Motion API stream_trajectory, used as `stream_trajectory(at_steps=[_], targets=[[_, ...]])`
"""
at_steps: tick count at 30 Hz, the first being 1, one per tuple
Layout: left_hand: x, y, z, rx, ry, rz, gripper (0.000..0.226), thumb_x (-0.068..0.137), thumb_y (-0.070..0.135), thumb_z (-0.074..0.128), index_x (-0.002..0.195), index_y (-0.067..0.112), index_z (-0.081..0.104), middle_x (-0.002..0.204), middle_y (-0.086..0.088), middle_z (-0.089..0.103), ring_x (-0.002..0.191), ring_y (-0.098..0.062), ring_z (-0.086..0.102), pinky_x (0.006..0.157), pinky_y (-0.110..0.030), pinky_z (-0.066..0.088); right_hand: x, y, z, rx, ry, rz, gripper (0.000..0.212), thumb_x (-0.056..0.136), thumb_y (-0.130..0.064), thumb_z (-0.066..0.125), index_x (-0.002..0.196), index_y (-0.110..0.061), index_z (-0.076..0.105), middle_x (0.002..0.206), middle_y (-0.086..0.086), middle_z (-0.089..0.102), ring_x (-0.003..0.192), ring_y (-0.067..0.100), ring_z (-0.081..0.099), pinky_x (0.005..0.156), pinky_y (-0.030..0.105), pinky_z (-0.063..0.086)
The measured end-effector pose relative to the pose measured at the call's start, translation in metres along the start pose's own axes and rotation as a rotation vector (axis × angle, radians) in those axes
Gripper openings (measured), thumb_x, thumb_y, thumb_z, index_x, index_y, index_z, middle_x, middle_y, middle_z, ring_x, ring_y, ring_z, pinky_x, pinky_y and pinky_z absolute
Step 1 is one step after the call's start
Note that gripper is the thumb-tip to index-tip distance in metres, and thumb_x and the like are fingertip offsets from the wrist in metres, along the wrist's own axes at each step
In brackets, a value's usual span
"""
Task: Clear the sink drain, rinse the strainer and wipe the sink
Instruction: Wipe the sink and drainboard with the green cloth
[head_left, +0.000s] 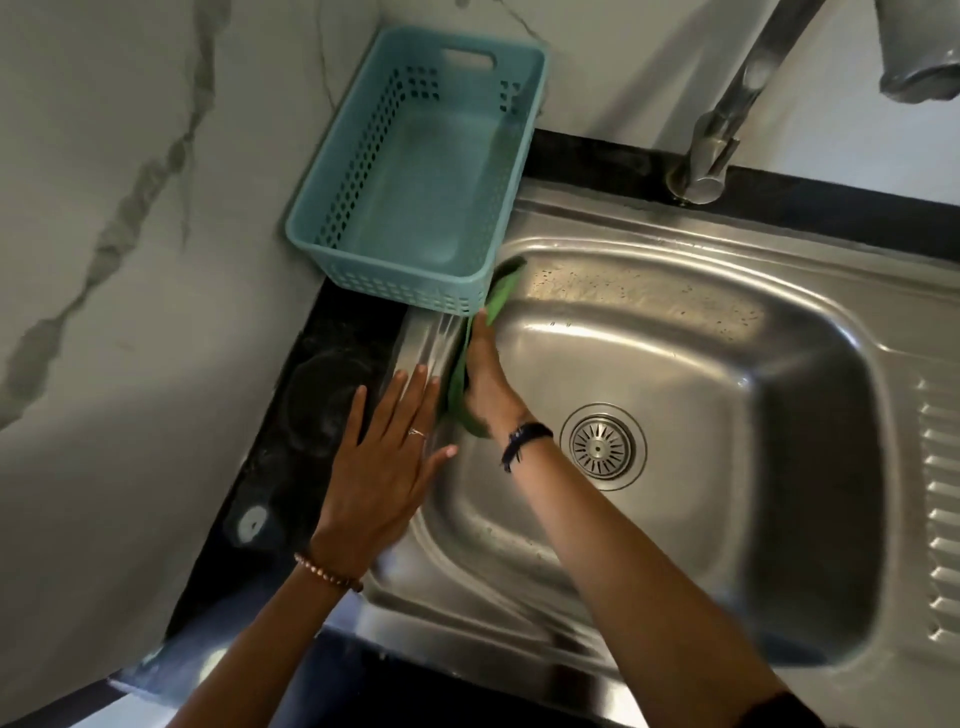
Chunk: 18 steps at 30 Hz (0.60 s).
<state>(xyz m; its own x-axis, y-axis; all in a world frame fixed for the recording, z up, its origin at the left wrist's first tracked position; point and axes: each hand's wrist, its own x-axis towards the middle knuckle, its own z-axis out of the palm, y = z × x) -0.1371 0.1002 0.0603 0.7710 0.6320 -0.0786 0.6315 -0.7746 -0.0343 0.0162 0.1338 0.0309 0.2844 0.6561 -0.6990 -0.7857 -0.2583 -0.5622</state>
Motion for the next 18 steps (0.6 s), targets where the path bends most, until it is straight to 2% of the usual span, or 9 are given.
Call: stream_trajectory(at_steps=[2,5,8,10,13,16,18], targets=[[-0.001,0.001,0.002,0.035,-0.016,-0.001,0.065,0.096,0.052,0.010,0.145,0.012,0.022,0.152,-0.011,0.030,0.139,-0.025,0.029,0.113,-0.045,0.011,0.011,-0.015,-0.003,0.099,-0.006,-0.085,0.061,0.096,-0.055,0.027,0.143,-0.018,0.035,0.149,0.006,0.038,0.135,0.020,0.039,0.115,0.033,0.027],[0.000,0.002,0.002,0.047,-0.054,-0.001,0.066,0.096,0.052,0.009,0.146,0.010,0.023,0.152,-0.011,0.028,0.140,-0.025,0.028,0.113,-0.046,0.012,0.024,-0.038,-0.016,0.398,-0.016,-0.164,0.065,0.097,-0.055,0.018,0.142,-0.013,0.037,0.146,0.008,0.042,0.136,0.021,0.037,0.109,0.025,0.030],[-0.001,0.002,0.001,0.054,-0.038,0.017,0.066,0.097,0.051,0.006,0.145,0.010,0.025,0.152,-0.011,0.029,0.140,-0.026,0.027,0.113,-0.046,0.013,0.045,-0.060,-0.023,0.658,0.125,-0.180,0.058,0.098,-0.051,0.019,0.129,-0.011,0.048,0.134,0.013,0.051,0.137,0.028,0.036,0.113,0.033,0.028],[-0.001,0.003,-0.001,0.044,-0.042,0.008,0.066,0.097,0.049,0.006,0.145,0.010,0.026,0.153,-0.011,0.029,0.140,-0.027,0.027,0.113,-0.046,0.013,0.047,-0.052,-0.022,0.606,0.160,-0.176,0.054,0.098,-0.050,0.026,0.132,-0.013,0.047,0.137,0.012,0.050,0.132,0.025,0.042,0.112,0.033,0.032],[-0.001,0.003,-0.003,0.014,-0.006,0.010,0.061,0.098,0.043,0.005,0.145,0.010,0.026,0.152,-0.011,0.029,0.140,-0.027,0.028,0.114,-0.047,0.014,0.038,-0.021,-0.015,0.395,0.126,-0.041,0.040,0.091,-0.053,0.047,0.115,-0.023,0.058,0.120,0.001,0.062,0.105,0.013,0.060,0.095,0.026,0.049],[-0.002,0.004,-0.004,-0.007,0.047,0.023,0.054,0.099,0.034,0.009,0.145,0.009,0.022,0.152,-0.011,0.029,0.141,-0.025,0.024,0.114,-0.046,0.015,0.033,0.000,-0.013,0.244,0.096,-0.007,0.061,0.089,-0.055,0.048,0.131,-0.011,0.053,0.135,0.015,0.054,0.124,0.031,0.053,0.109,0.043,0.040],[-0.003,0.003,-0.005,-0.026,0.067,0.033,0.053,0.097,0.031,0.018,0.145,0.008,0.021,0.152,-0.011,0.029,0.141,-0.024,0.023,0.114,-0.046,0.015,0.019,0.013,-0.014,0.163,0.050,0.057,0.073,0.085,-0.064,0.046,0.133,-0.010,0.051,0.140,0.018,0.049,0.129,0.034,0.047,0.111,0.045,0.036]])
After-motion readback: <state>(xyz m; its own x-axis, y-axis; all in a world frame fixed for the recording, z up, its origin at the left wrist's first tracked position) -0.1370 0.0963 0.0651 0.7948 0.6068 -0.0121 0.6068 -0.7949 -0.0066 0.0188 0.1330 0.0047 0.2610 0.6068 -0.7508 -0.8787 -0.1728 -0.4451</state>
